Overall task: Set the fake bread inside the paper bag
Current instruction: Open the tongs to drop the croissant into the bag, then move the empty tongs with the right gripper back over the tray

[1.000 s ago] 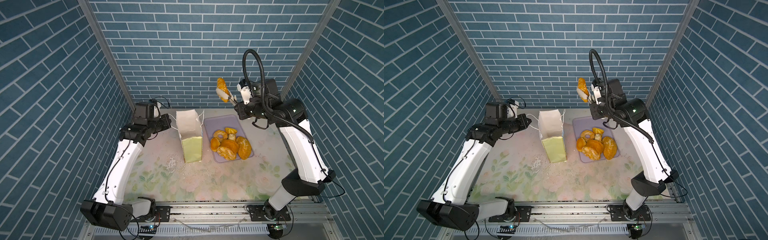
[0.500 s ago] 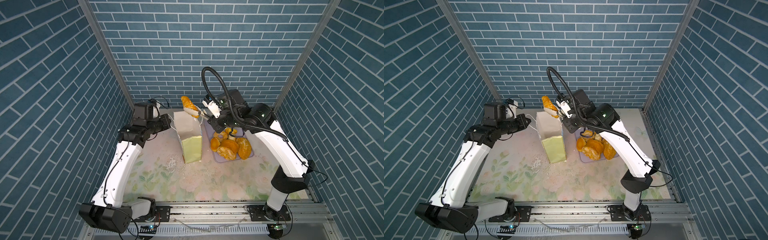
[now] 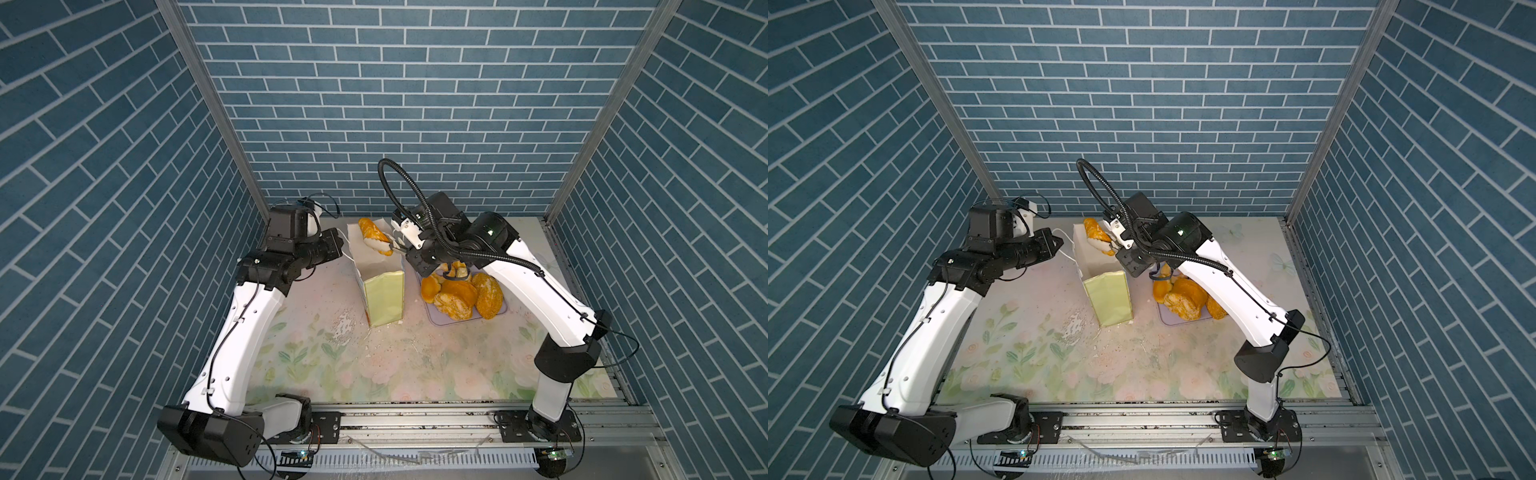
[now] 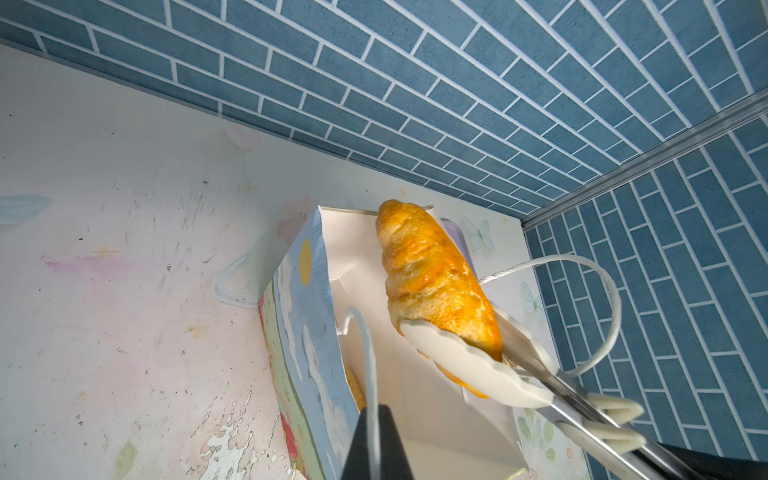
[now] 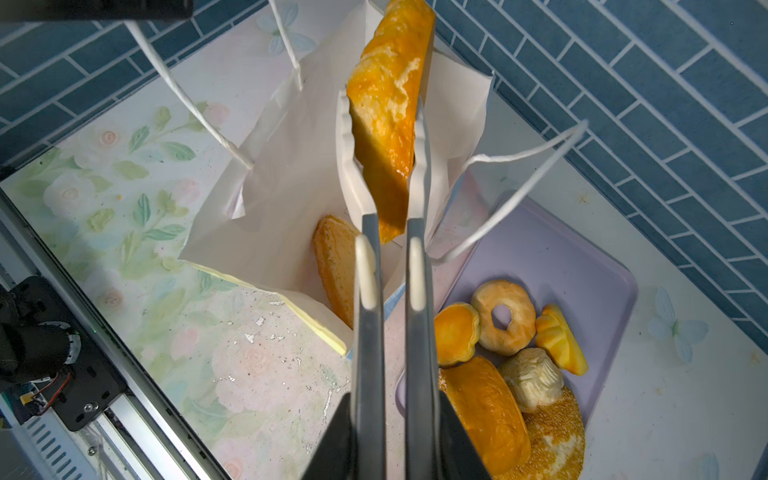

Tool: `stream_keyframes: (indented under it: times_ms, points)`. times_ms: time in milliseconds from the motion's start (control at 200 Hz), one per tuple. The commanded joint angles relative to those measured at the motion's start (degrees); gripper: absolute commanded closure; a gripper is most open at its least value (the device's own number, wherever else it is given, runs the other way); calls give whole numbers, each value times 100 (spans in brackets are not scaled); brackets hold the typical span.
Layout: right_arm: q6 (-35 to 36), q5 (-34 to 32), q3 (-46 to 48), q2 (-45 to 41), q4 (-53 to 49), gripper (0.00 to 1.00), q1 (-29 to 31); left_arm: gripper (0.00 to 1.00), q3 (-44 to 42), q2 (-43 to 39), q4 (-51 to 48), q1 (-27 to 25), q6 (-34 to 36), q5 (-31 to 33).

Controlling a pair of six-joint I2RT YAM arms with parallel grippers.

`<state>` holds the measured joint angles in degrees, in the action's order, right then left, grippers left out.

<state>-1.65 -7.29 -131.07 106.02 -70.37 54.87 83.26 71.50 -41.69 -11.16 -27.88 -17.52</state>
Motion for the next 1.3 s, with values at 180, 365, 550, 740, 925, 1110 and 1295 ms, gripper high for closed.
stream_keyframes:
  times_ms: [180, 365, 550, 740, 925, 1110, 1295]
  points:
    - [-55, -98, -241, 121, 298, 57, 26, 100, -125, -84, 90, -28, -27, 55]
    - [-43, -117, -629, 106, 282, 54, 26, 100, -161, -89, 102, -29, -33, 47]
    - [-63, -511, -937, -170, 286, 54, -31, 100, -166, -110, 96, -36, -16, 56]
    - [-295, -829, -611, -754, 293, 54, -504, 100, -220, -145, 115, -35, -3, 68]
    - [-645, -811, 434, -1432, 358, 54, -1357, 100, -218, -131, 109, -35, 11, 78]
    - [-996, -563, 1753, -1985, 641, 54, -2278, 100, -201, -119, 95, -35, 18, 82]
    - [-1386, -53, 2827, -2173, 761, 54, -3094, 100, -205, -114, 70, -35, 36, 83]
